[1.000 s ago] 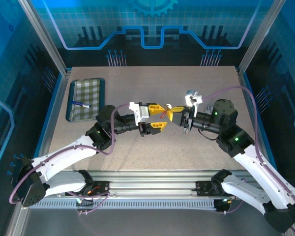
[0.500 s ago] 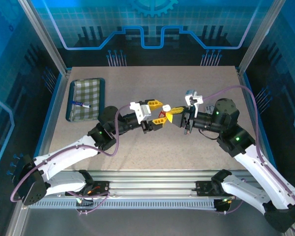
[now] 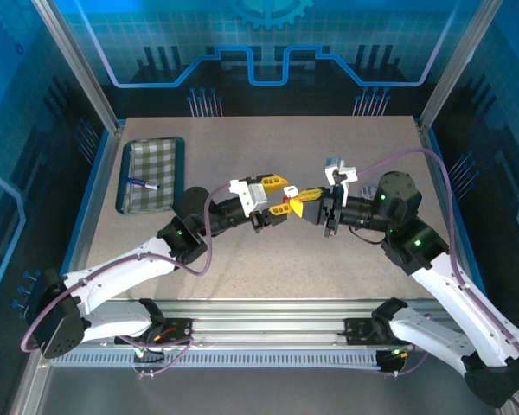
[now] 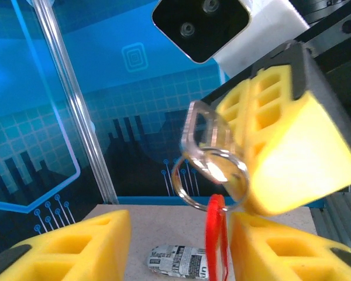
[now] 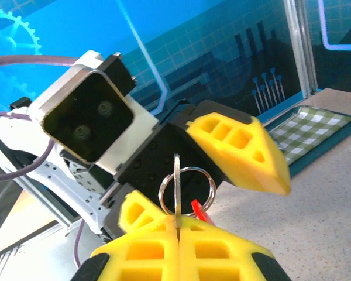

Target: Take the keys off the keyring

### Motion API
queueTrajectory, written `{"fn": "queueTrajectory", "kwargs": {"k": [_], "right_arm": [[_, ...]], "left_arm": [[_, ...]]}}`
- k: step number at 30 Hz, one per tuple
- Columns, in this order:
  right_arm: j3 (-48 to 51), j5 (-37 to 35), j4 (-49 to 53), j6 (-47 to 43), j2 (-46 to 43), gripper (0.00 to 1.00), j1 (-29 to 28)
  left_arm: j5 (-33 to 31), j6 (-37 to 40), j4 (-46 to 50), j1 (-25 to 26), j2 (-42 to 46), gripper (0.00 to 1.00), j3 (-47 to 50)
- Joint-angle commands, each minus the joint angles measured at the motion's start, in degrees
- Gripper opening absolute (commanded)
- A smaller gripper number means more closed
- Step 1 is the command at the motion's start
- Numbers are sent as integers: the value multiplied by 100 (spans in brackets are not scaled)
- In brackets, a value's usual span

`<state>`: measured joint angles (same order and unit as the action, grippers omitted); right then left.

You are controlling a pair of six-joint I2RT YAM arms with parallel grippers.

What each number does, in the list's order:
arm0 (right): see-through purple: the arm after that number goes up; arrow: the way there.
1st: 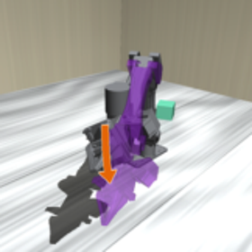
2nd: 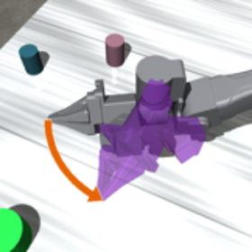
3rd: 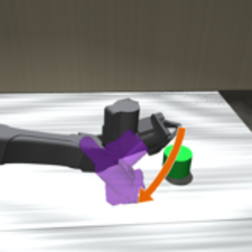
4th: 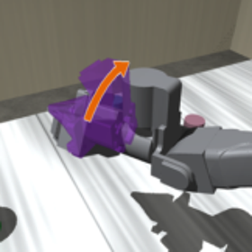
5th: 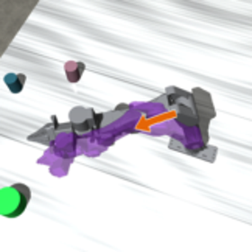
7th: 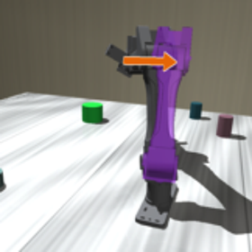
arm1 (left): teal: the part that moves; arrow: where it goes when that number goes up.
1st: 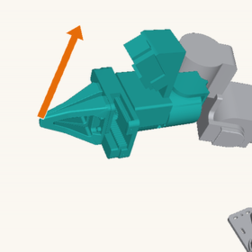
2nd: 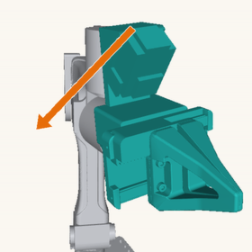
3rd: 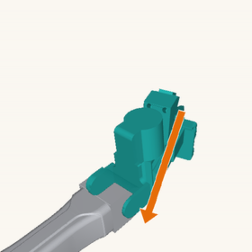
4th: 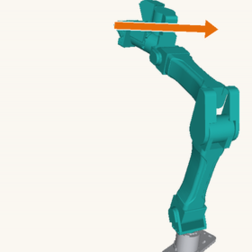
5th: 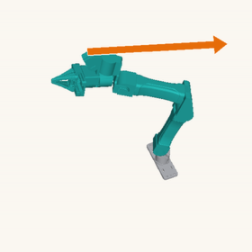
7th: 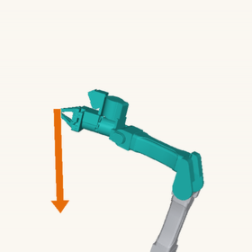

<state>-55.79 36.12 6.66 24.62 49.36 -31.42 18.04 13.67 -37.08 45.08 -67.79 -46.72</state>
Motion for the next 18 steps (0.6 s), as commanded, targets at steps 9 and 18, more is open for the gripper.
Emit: {"fn": "queueTrajectory", "kwargs": {"k": [9,18], "right_arm": [[-129,207,281,-39,-119,0,126],[-160,-281,290,-54,-173,0,230]], "left_arm": [[-52,72,-270,17,132,18,-76],[437,12,235,9,348,6,-52]]}}
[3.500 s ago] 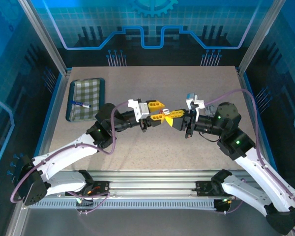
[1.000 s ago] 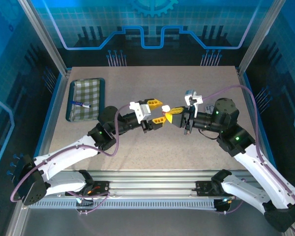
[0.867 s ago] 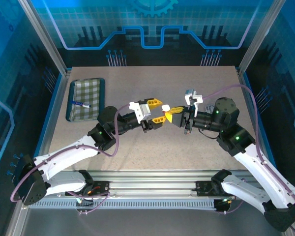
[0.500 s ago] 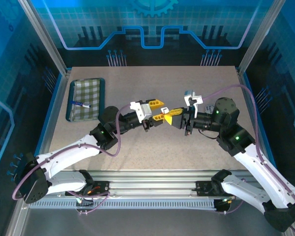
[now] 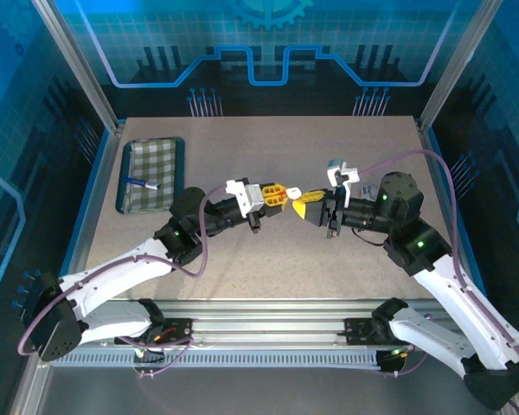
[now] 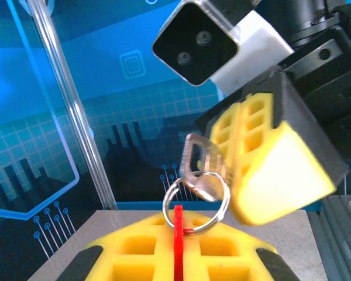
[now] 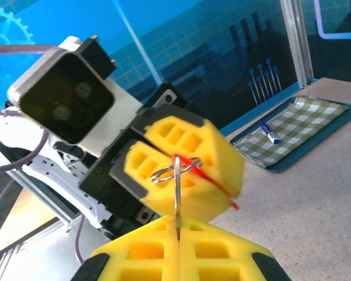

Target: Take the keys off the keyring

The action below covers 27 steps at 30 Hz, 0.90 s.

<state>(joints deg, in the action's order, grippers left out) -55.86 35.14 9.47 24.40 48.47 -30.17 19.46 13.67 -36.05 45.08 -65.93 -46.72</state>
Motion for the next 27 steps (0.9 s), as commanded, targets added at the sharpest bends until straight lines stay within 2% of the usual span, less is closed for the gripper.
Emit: {"fn": "queueTrajectory", "kwargs": {"k": [1,2,9,18,23,27], "right_arm": [[-145,-151,-38,-27,-83,0,115],[-145,-139,-53,-35,-84,0,117],[-224,-410,345,-659,-210,0,117],[-135,-757,591,-1671,-427,0,108],[64,-996,362,-2170,-661,0,-11],[208,-1286,325,-2696,-792,0,-179]], "left_arm": [[348,11,165,10,168,4,-60],[409,-8,218,4,186,0,-68],[864,-305,360,-98,223,0,-92],[1579,-1296,82,-378,140,0,-109],[1998,-1872,-284,-478,35,0,-88],[2300,-2567,-963,-682,-94,0,-3]]}}
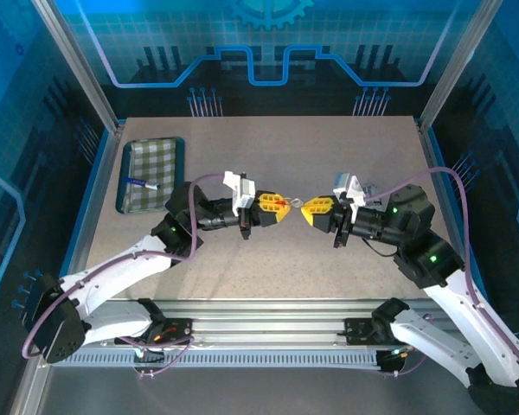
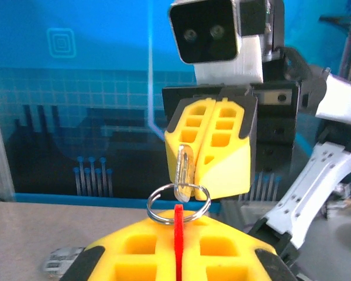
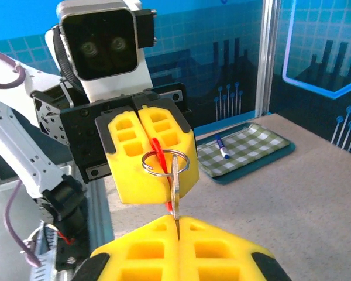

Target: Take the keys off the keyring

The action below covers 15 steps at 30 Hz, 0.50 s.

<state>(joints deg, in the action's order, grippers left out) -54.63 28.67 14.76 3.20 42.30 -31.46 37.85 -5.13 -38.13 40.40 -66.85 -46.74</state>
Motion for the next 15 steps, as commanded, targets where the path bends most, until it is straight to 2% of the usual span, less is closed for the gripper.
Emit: {"fn": "queueTrajectory", "kwargs": {"k": [1,7,15], "right_arm": [[139,-683,-252,-710,-223,0,-126],[296,-1499,-320,-1518,-324,0,-820],[726,-2326,-912,-2273,-464,0,-1593]], "left_arm": [[494,-744,-815,-237,-13,0,9],[642,-812,-747,-237,-14,0,-59],[703,-1280,-1209,-287,-100,0,-19]]}}
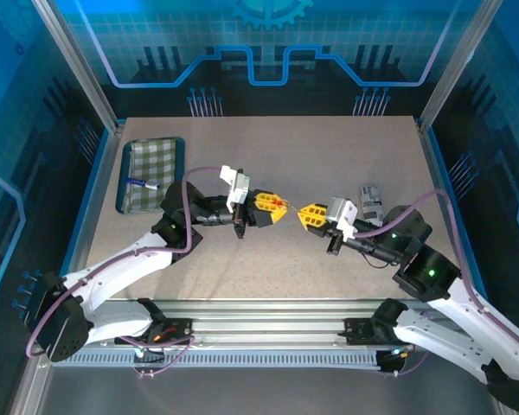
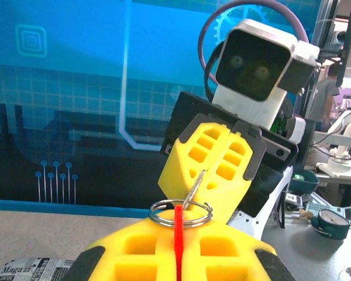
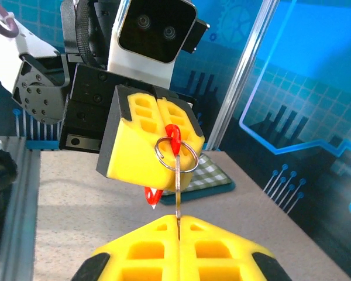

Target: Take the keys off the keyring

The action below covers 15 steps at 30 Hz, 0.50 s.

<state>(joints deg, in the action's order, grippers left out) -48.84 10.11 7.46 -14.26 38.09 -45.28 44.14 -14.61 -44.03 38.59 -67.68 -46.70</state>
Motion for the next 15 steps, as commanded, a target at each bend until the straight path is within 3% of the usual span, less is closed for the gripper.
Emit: {"fn": "queueTrajectory", "kwargs": {"k": [1,5,8,15], "right_arm": [[193,-536,-220,-651,-62,0,-287],[373,-1064,-440,-1210,-169,0,-596],[362,-1253,-533,-1604,-167,0,-887],[290,-2586,-524,-3271,204,0,-2106]], "left_arm": [[66,-435,-701,-127,-30,0,-10],[105,-1121,-1416,-331,-148,0,79],[160,-1082,-1272,-326,-158,0,26],[139,-804,-670,-326,-61,0,-99]]}}
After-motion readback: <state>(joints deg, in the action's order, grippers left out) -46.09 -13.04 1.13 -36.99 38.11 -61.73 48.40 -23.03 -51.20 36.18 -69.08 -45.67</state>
